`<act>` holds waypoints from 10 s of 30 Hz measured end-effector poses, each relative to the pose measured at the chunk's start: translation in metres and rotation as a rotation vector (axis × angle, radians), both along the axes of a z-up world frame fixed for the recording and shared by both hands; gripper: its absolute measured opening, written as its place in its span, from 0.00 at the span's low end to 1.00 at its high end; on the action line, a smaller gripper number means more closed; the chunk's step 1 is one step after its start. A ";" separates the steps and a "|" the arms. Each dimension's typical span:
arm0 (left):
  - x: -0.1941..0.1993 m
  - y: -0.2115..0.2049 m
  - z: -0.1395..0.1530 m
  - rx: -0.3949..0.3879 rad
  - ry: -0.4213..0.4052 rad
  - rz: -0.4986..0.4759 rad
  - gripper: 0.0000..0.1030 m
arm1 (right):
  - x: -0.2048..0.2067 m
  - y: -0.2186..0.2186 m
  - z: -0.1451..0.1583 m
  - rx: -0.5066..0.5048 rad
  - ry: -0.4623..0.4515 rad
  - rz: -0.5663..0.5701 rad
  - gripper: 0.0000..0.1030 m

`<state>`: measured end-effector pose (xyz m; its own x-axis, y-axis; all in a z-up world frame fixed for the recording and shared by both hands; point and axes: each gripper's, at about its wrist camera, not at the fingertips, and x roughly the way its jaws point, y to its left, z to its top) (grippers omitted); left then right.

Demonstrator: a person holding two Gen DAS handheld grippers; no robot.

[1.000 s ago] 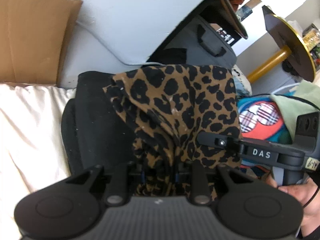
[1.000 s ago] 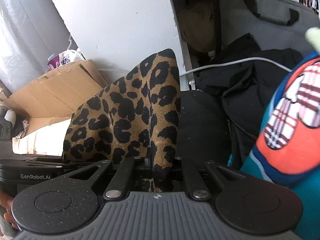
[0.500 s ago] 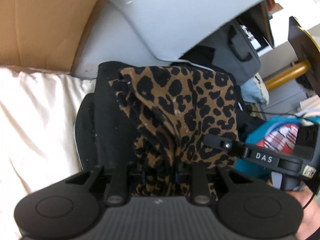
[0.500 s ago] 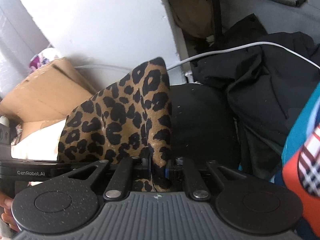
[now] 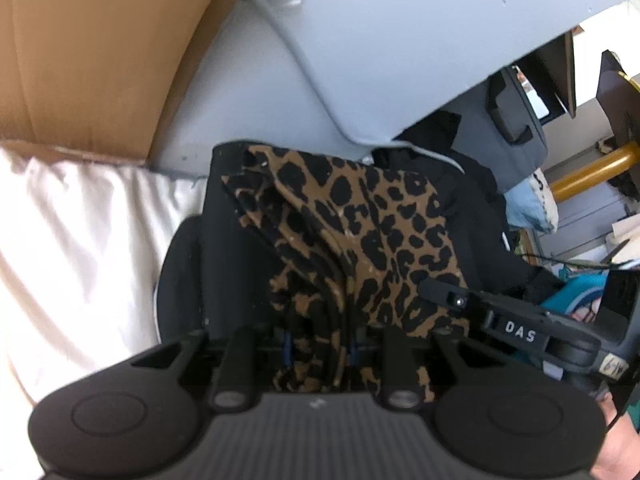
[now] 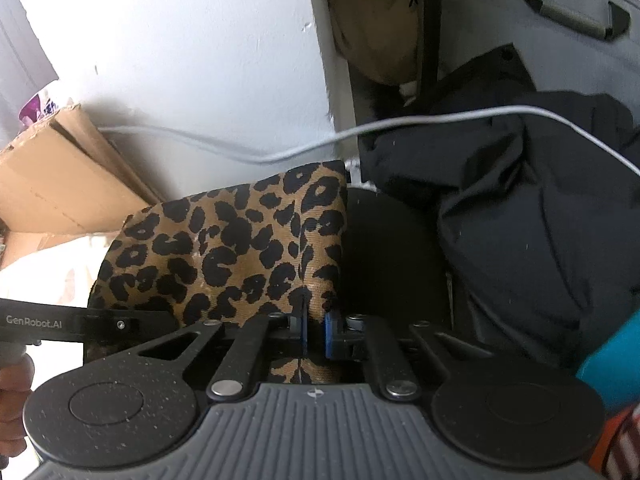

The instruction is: Fold clothes

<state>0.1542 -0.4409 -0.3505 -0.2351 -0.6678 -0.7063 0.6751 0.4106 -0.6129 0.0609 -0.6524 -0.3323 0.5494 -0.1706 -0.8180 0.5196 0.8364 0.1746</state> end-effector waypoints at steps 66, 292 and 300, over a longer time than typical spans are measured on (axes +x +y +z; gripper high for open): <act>-0.012 -0.027 0.012 0.051 -0.494 -0.181 0.09 | -0.080 0.090 -0.038 -0.113 -0.139 -0.064 0.27; -0.148 0.482 0.326 0.602 -0.360 0.807 1.00 | -0.124 0.463 0.317 -0.054 0.205 0.504 0.99; -0.153 0.481 0.325 0.591 -0.380 0.819 1.00 | -0.127 0.462 0.320 -0.056 0.195 0.522 0.99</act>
